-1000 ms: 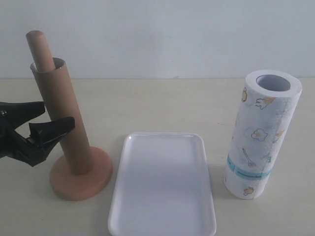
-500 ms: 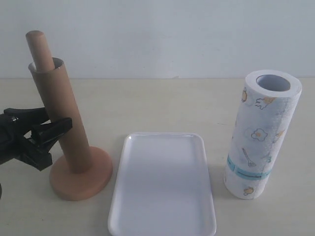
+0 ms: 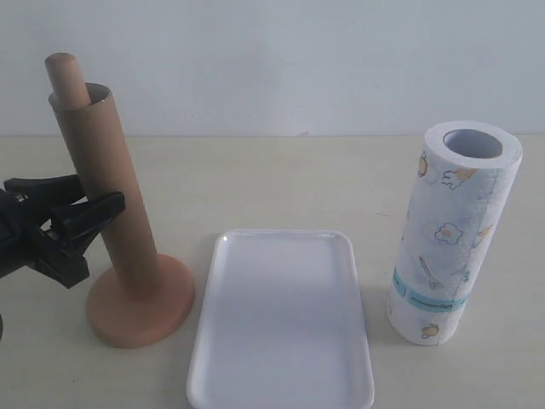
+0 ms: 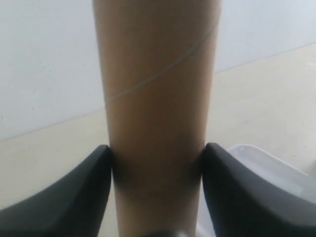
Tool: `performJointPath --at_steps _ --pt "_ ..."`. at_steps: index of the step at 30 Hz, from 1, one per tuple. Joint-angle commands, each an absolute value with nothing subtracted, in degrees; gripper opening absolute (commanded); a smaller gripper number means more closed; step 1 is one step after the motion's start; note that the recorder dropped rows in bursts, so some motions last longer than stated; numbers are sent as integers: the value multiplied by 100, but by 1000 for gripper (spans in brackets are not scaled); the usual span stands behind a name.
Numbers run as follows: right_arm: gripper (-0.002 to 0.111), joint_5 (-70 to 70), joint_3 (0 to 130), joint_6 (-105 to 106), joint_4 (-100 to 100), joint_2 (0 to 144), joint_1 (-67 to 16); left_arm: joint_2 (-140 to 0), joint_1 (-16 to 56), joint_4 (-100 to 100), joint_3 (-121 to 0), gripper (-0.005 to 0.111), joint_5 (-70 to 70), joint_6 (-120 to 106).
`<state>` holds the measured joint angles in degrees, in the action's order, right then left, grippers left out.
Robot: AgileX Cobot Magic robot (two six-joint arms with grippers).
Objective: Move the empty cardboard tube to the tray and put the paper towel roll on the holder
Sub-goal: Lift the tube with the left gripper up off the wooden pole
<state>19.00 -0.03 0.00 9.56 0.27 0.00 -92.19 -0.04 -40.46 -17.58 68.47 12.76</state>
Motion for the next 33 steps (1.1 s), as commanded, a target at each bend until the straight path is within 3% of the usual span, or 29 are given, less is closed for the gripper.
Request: performJointPath --at_steps 1,11,33 --pt "3 1850 0 0 966 0 -3 -9032 -6 -3953 -1743 4 6996 1442" --pt "3 1850 0 0 966 0 -3 -7782 -6 -3947 -1882 4 6939 2248" --pt "3 1850 0 0 966 0 -3 -5733 -6 -4936 -3570 4 5949 4471"
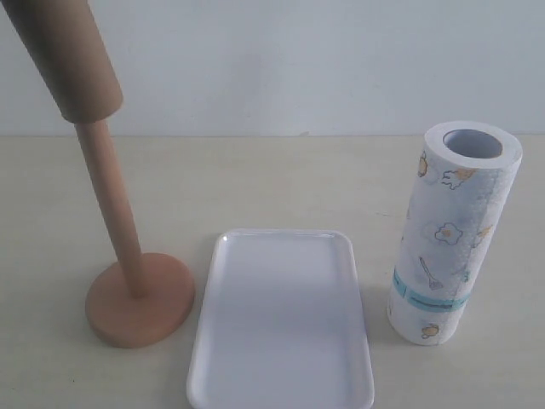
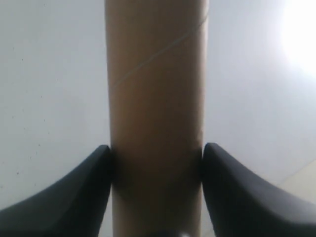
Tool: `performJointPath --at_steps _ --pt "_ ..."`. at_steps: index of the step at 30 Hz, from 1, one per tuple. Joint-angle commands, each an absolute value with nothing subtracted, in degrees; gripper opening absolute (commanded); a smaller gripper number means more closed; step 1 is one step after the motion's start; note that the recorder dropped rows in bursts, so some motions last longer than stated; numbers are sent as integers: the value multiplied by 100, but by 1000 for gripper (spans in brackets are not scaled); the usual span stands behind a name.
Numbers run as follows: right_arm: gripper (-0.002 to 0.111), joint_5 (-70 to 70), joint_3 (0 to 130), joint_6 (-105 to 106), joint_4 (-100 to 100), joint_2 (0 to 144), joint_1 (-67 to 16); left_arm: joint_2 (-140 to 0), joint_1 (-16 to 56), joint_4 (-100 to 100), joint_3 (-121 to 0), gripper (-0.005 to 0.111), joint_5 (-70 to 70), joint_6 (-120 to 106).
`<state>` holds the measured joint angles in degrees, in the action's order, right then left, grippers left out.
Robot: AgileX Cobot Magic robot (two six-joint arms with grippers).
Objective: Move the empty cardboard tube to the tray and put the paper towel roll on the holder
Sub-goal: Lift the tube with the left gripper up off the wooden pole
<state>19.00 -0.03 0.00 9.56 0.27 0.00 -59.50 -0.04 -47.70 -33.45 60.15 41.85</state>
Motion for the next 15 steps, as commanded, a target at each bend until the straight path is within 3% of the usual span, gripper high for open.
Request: performJointPath --at_steps 1,11,15 --pt "3 1850 0 0 966 0 -3 -5690 -6 -4936 -3612 4 5949 4529" --pt "3 1850 0 0 966 0 -3 -5233 -6 -5324 -4317 4 5462 5295" --pt "3 1850 0 0 966 0 -3 -5209 -6 -6027 -4715 4 5379 6575"
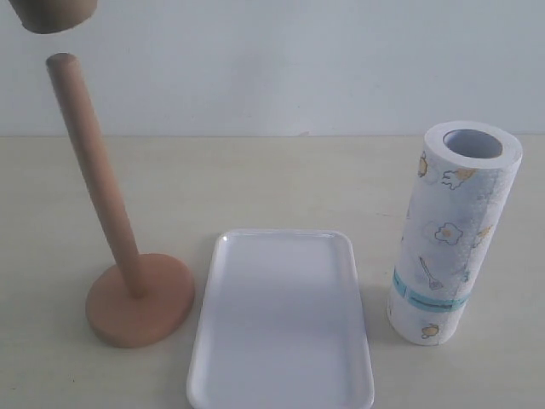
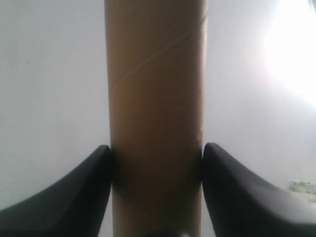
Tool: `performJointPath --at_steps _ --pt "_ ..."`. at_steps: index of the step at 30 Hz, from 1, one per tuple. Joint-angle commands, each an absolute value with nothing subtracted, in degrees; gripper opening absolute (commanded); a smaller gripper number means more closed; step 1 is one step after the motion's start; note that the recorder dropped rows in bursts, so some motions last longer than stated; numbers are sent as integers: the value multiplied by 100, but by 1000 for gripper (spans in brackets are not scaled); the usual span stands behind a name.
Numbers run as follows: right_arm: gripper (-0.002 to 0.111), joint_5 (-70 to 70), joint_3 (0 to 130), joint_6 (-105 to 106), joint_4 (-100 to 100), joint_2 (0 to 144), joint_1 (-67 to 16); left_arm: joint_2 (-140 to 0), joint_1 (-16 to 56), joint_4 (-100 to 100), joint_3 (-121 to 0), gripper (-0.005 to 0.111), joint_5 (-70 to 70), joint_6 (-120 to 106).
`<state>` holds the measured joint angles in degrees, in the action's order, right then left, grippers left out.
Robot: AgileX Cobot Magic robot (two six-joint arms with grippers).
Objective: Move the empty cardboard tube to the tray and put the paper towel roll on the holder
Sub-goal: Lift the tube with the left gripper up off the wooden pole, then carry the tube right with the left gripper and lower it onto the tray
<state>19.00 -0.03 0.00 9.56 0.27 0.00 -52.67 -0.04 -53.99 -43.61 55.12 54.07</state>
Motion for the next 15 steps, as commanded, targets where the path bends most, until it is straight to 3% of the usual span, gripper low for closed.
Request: performJointPath --at_steps 1,8,15 --pt "3 1850 0 0 966 0 -3 -5220 -6 -6224 -4802 4 5329 6947" --pt "3 1850 0 0 966 0 -3 -5435 -6 -8334 -5677 4 5235 10524" --pt "3 1866 0 0 966 0 -3 -5772 8 -8995 -5850 4 5590 11776"
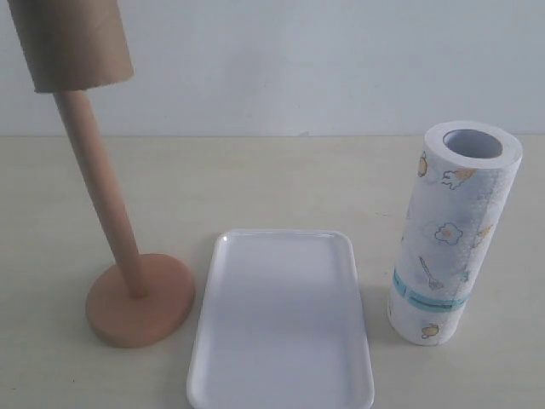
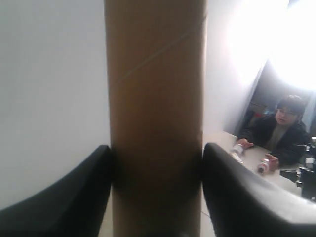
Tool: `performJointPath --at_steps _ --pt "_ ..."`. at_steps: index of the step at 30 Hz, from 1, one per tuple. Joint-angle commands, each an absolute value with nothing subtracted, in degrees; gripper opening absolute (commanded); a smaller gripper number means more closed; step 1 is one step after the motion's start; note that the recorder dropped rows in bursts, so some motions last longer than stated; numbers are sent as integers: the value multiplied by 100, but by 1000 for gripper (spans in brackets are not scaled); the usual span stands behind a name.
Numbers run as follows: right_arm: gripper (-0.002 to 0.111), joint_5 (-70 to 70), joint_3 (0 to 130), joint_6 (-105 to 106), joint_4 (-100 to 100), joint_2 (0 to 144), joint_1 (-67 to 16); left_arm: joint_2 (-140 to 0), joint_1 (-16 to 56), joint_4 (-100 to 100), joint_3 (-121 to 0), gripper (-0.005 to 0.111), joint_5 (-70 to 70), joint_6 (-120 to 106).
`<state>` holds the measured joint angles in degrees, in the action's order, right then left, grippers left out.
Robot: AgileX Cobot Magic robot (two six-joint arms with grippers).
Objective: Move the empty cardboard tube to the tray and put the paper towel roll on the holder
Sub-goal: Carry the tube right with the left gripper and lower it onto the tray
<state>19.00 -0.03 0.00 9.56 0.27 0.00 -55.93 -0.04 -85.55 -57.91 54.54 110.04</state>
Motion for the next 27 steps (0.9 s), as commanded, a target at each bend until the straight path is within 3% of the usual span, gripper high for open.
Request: performJointPath --at_steps 1,8,19,27 --pt "3 1866 0 0 966 0 -3 -5824 45 -9158 -5850 4 5590 11895" --pt "3 1866 0 0 966 0 -3 -5930 798 -9548 -5850 4 4800 12039" --pt "3 1866 0 0 966 0 -3 -6500 2551 -9771 -5850 4 2947 12039" --pt "3 1866 0 0 966 0 -3 -7399 3249 -9995 -5850 4 2143 12039"
